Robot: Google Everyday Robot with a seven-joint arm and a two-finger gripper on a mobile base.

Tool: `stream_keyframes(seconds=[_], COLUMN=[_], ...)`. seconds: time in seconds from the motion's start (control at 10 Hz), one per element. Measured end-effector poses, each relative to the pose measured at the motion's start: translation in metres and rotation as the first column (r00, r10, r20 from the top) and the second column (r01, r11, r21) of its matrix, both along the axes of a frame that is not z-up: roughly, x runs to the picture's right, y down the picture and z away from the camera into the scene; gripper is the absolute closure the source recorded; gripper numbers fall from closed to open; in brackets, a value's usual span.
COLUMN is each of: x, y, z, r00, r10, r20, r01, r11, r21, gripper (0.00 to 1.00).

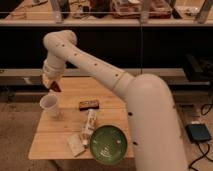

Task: Place the pepper in the ceramic cup

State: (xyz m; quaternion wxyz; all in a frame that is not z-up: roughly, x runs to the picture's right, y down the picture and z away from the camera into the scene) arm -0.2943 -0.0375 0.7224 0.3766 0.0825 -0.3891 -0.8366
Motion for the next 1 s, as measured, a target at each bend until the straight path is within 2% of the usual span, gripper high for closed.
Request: stream_keyframes(seconds=[0.2,0.3,0.6,1.0], x=[-0.021,-0.026,-0.035,-0.03], y=[0.009,0.016,0.03,0.049], z=[0.012,0.027,0.052,0.062], r00=[0.998,0.995,0.985,0.976], r10=[-0.063,-0.095,-0.15,-0.208], r20=[-0.013,-0.042,-0.083,-0.072], r01=[0.063,0.095,0.151,0.209], r11=[0.998,0.9955,0.9885,0.9779], r21=[0.005,0.003,0.003,0.008], gripper=[1.0,1.0,0.98,0.59])
